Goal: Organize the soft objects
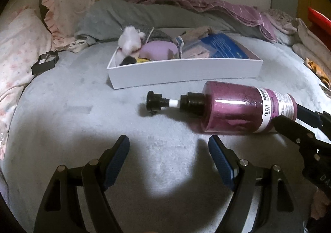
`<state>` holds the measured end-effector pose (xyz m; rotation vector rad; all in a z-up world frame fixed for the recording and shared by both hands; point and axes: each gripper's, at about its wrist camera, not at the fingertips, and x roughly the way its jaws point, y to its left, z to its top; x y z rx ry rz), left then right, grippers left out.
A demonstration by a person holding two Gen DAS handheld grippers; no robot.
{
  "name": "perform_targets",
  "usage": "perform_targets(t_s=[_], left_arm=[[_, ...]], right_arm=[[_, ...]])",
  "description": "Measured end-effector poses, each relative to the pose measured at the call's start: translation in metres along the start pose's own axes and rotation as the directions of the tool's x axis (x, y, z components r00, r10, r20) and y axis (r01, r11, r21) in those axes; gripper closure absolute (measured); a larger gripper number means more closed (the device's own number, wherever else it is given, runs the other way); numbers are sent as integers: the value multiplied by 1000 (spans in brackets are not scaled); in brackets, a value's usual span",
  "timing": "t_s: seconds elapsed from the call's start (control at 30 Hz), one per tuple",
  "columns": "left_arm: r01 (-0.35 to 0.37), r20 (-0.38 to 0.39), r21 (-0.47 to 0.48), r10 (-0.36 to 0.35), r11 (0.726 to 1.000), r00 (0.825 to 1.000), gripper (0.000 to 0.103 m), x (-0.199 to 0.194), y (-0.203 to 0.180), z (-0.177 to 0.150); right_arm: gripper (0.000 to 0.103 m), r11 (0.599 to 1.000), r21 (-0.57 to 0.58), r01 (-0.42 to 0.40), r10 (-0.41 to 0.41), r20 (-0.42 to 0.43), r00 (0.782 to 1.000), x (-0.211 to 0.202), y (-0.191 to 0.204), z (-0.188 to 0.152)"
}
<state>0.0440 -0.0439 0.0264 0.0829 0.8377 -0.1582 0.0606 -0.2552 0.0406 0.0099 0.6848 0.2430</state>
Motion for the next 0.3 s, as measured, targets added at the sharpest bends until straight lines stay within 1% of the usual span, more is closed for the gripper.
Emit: perform_targets(t_s=[0.17,0.3], left_arm=[[5,2,7,-5,1000,1000,24,-1,-2,1],[1,3,2,-1,1000,1000,24,-2,-1,2]], right_arm=[[48,1000,7,-13,13,-13,1000,3,-2,1],[48,999,49,-17,18,-24,1000,4,-10,2]])
